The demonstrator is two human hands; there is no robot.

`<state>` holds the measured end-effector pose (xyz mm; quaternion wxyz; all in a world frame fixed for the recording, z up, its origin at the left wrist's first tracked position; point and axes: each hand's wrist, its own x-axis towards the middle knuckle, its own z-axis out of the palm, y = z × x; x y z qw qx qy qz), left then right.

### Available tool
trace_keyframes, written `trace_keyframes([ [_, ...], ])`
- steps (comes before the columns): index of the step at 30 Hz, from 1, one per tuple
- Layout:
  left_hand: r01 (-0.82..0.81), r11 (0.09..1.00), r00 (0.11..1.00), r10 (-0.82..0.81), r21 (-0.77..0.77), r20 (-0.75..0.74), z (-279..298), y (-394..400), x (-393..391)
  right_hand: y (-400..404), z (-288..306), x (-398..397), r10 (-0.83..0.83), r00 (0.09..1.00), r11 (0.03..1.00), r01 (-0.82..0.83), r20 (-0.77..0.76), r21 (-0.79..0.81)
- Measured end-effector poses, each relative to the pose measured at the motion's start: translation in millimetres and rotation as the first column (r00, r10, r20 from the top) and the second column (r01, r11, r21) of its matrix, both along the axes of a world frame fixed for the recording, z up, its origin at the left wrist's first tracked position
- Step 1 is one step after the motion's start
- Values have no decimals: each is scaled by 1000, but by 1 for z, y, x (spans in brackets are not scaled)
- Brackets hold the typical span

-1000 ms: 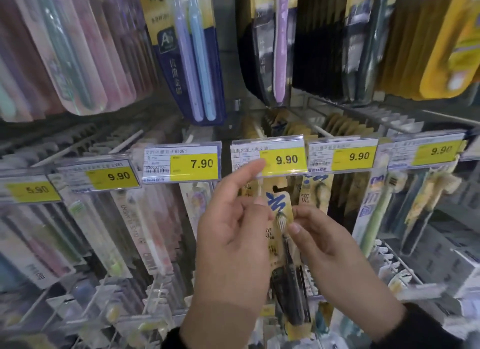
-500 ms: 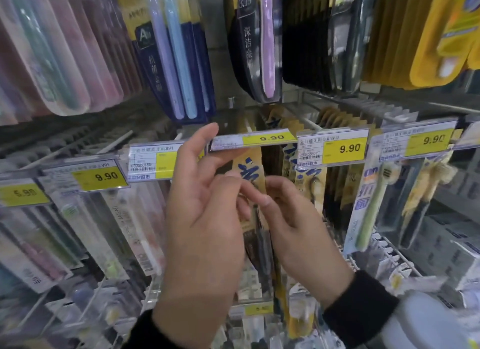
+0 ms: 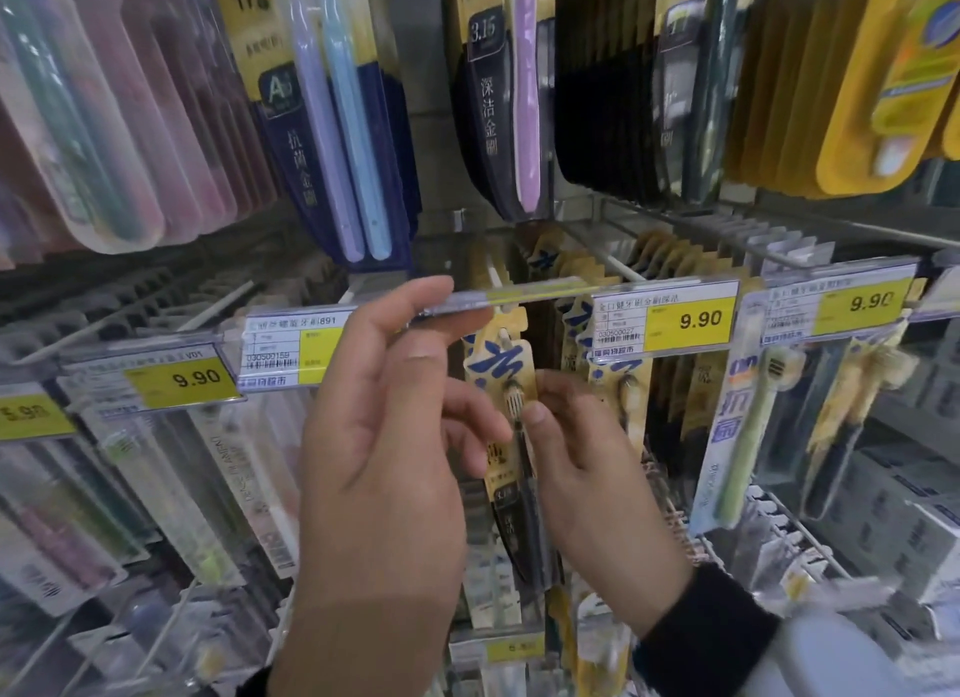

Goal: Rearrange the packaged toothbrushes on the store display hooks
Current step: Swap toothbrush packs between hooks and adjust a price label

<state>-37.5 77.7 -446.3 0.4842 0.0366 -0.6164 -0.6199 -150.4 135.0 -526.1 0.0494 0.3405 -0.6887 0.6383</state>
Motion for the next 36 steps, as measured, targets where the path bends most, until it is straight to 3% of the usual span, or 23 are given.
trace_keyframes([
  [4, 14, 996, 1000, -15, 85, 2, 1, 2, 1, -9, 5, -6, -34, 999, 999, 34, 12, 0],
  [12, -4, 993, 997, -5, 118, 76, -8, 6, 1, 8, -13, 1, -46, 998, 980, 55, -46, 194],
  [17, 13, 993, 988, -31, 121, 153, -19, 3, -4, 41, -33, 4, -6, 999, 955, -8, 44, 297],
  [28, 117, 993, 872, -109, 14, 477, -48, 5, -12, 121, -46, -9, -291, 957, 881, 263, 13, 392],
  [36, 87, 995, 836, -94, 39, 541, -54, 34, -47, 136, -37, -44, -376, 915, 917, 344, 147, 204],
])
